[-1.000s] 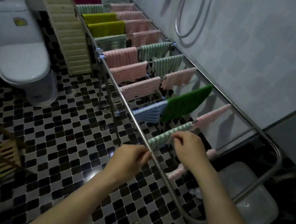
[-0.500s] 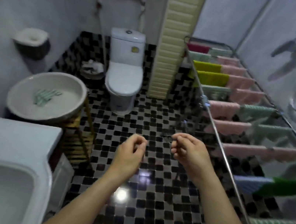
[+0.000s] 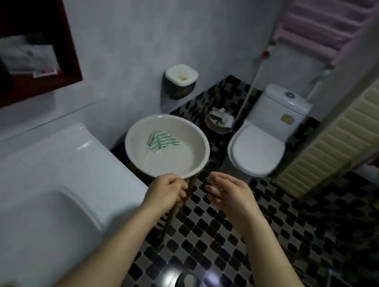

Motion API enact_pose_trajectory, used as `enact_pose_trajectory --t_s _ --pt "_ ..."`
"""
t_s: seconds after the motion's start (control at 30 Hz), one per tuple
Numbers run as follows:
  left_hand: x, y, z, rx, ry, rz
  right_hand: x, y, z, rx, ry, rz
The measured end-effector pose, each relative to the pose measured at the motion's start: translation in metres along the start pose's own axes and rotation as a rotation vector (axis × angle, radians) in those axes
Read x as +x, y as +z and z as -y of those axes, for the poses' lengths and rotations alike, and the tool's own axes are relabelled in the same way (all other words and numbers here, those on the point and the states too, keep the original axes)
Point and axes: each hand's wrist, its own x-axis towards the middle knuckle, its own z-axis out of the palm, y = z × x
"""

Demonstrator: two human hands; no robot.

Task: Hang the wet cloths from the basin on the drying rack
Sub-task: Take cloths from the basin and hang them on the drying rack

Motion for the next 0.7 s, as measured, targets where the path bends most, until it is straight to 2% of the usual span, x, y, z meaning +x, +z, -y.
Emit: enact_pose_trajectory --t_s 0.13,0.33,0.53,0.7 --pt "0.067 -0.006 0.010 0.183 -0.037 -0.120 0.098 0.007 0.009 0.066 0.139 0.070" --pt "0.149 -0.002 0.014 0.491 -0.121 -0.134 0.213 0.016 0.016 0.053 0.330 0.141" --pt "0.225 0.009 0.023 0.722 -0.191 -0.042 0.302 0.042 0.006 -0.042 0.442 0.169" --pt "0.294 0.017 0.049 0.826 -0.252 0.005 0.359 0.062 -0.006 -0.111 0.474 0.147"
